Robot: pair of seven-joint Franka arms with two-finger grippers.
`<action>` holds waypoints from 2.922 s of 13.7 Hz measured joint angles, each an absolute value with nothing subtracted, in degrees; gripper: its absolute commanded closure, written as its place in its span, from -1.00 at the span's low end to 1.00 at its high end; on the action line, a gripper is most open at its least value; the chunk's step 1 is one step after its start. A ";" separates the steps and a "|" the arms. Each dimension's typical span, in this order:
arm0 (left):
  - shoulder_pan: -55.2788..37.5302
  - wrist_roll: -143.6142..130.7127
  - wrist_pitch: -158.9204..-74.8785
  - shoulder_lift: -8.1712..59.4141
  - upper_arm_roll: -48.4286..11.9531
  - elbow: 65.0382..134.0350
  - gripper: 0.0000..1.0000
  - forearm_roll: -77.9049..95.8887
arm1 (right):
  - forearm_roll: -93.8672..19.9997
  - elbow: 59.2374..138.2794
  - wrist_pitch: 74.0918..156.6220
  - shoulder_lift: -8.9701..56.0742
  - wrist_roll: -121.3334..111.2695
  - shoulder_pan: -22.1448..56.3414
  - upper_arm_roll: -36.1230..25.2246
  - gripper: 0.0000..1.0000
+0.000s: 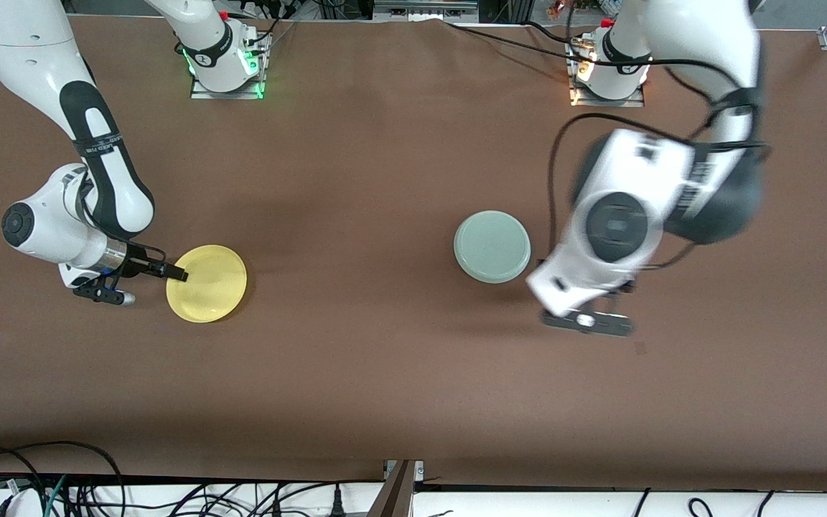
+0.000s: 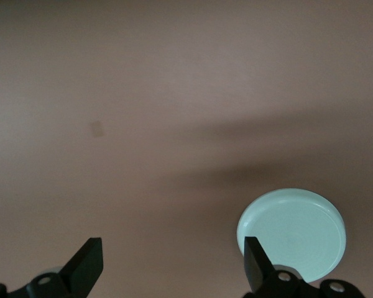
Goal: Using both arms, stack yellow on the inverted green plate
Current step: 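Open and withdraw the left gripper while the right gripper grasps the yellow rim, then lift the yellow plate with the right gripper and carry it over the green plate, then lower the yellow plate onto the green plate and open the right gripper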
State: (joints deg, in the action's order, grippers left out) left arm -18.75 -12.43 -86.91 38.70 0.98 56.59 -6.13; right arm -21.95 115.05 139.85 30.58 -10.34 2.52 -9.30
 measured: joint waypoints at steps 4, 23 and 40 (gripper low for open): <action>-8.79 -9.18 -86.79 34.67 0.94 56.62 -1.00 -5.49 | -21.95 115.06 139.96 30.60 -10.46 2.52 -9.24 1.00; 1.80 -5.88 -97.85 1.92 -4.18 94.99 -1.00 -1.27 | -22.36 102.97 141.06 30.20 28.62 22.93 9.20 1.00; 2.41 -5.69 -98.74 2.84 -4.89 94.94 -1.00 -1.27 | -19.72 90.49 154.46 46.27 53.29 47.63 3.96 1.00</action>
